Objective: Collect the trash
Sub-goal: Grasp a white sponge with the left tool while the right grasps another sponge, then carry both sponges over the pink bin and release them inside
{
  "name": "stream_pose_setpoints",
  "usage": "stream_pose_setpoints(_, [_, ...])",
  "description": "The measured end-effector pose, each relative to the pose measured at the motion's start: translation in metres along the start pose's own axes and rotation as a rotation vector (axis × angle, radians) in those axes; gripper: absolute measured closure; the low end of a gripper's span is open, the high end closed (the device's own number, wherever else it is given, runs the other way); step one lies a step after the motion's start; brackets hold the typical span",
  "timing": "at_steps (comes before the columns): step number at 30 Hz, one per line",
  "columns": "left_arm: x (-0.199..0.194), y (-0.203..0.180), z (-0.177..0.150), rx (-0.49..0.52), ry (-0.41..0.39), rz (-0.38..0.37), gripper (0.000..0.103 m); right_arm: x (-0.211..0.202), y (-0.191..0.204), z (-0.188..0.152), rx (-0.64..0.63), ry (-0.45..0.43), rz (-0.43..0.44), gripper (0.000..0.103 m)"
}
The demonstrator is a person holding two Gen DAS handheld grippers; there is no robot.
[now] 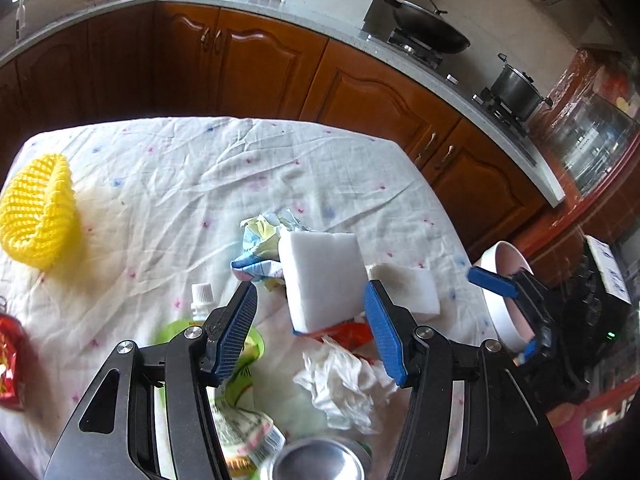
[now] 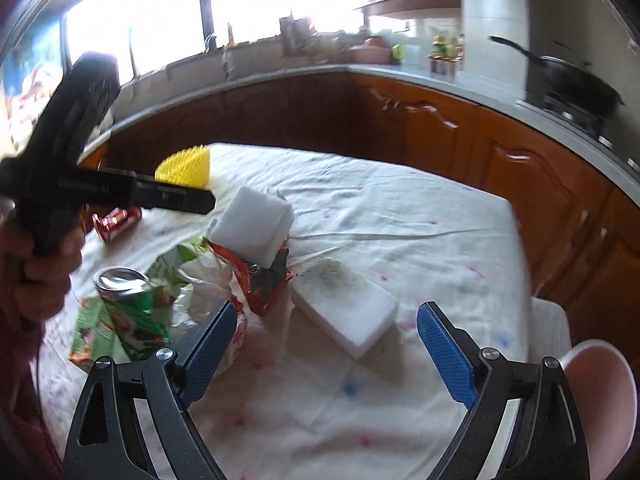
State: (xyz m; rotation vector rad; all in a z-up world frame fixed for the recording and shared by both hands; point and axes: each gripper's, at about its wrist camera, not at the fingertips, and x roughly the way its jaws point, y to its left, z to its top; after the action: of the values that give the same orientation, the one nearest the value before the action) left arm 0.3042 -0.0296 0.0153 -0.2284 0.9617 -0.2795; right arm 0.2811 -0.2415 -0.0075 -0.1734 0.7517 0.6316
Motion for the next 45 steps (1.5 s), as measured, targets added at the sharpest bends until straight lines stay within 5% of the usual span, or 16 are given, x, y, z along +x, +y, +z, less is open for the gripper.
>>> stream_pose_setpoints(10, [0.031, 0.0, 0.008, 0.047, 0.068, -0.021, 0.051, 0.062, -0.017, 0.008, -0.031, 0.144, 0.045, 0.014])
stream_pose_setpoints(13, [0.036, 0.001, 0.008, 0.051, 0.098, -0.044, 0.069, 0.07, -0.016, 0.004, -0.035, 0.177, 0.028, 0.032])
stream_pose_setpoints(22, [0.011, -0.015, -0.004, 0.117, 0.027, -0.064, 0.079, 0.037, -0.01, -0.011, 0.097, 0.092, -0.013, 0.037])
stream_pose_setpoints(34, [-0.05, -0.049, -0.028, 0.102, -0.139, -0.126, 0.079, -0.058, -0.032, -0.056, 0.514, -0.105, 0.016, 0.037])
stream_pose_setpoints(45, [-0.055, -0.08, -0.081, 0.109, -0.124, -0.166, 0.079, -0.126, -0.028, -0.094, 0.62, -0.245, -0.083, 0.037])
